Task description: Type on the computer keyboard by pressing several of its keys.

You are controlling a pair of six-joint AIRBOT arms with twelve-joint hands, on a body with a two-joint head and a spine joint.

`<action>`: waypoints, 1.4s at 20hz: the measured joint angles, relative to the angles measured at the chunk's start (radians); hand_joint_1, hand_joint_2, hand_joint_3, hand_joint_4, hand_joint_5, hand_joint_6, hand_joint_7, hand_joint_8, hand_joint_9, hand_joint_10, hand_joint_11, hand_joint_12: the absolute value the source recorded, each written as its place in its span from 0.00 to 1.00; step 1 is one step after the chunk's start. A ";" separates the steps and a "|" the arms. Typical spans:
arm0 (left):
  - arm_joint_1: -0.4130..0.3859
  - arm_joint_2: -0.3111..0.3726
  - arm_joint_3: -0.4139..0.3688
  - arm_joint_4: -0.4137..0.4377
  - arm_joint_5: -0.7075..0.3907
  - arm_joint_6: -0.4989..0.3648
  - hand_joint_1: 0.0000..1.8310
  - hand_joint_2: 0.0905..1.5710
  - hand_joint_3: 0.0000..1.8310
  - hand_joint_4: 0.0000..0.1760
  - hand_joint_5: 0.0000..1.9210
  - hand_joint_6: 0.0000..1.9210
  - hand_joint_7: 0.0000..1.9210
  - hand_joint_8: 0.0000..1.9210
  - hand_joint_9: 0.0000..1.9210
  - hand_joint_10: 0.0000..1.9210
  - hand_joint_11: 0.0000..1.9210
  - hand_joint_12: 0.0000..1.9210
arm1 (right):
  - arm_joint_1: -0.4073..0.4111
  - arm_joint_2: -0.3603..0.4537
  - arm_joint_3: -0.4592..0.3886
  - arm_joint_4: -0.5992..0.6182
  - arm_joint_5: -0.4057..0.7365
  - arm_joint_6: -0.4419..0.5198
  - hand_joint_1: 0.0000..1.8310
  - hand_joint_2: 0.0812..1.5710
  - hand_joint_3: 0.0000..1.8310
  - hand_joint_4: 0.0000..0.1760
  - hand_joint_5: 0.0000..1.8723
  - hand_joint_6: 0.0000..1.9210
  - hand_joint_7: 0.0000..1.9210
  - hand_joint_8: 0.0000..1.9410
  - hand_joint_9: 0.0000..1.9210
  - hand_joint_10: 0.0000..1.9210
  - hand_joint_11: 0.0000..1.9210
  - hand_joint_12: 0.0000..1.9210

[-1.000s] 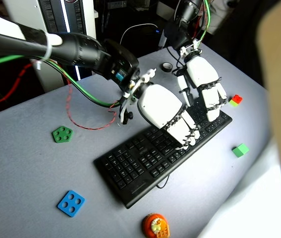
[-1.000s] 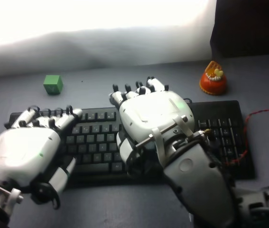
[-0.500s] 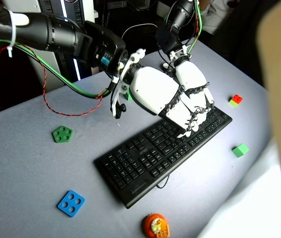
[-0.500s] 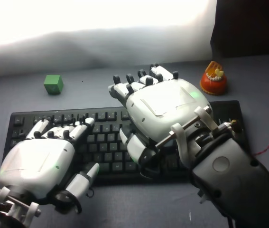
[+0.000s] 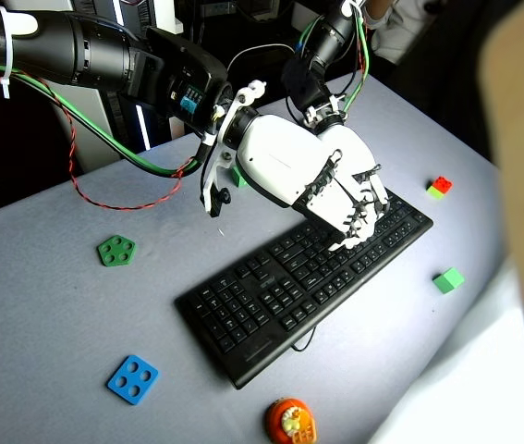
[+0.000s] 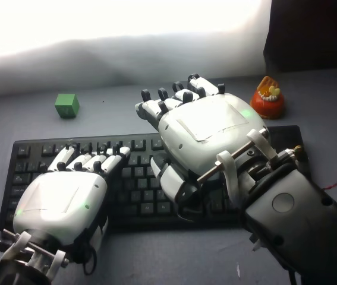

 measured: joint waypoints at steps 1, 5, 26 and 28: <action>0.000 0.000 0.000 0.000 -0.005 0.000 0.84 0.72 0.00 0.00 0.14 0.00 0.17 0.00 0.14 0.13 0.00 0.66 | 0.000 0.000 0.000 0.000 0.000 0.000 0.37 0.89 0.00 0.00 0.12 0.13 0.21 0.00 0.13 0.31 0.00 0.78; 0.000 0.000 0.000 0.000 -0.007 0.000 0.79 0.74 0.00 0.00 0.14 0.01 0.18 0.00 0.14 0.17 0.00 0.67 | -0.001 0.000 -0.007 0.001 -0.003 0.000 0.37 0.89 0.00 0.00 0.14 0.14 0.22 0.00 0.13 0.31 0.00 0.78; -0.011 0.205 -0.071 -0.045 0.085 -0.015 0.04 0.92 0.00 0.00 0.33 0.67 0.34 0.75 0.30 0.86 0.20 0.99 | -0.004 0.010 -0.026 -0.002 0.007 -0.018 0.06 0.87 0.00 0.00 0.41 0.69 0.46 0.68 0.38 0.82 0.26 1.00; -0.025 0.222 -0.078 -0.053 0.100 -0.015 0.13 0.92 0.00 0.00 0.42 0.83 0.42 0.93 0.41 0.99 0.32 1.00 | -0.004 0.016 -0.032 -0.002 0.007 -0.021 0.04 0.91 0.01 0.00 0.49 0.84 0.56 0.80 0.50 0.95 0.40 1.00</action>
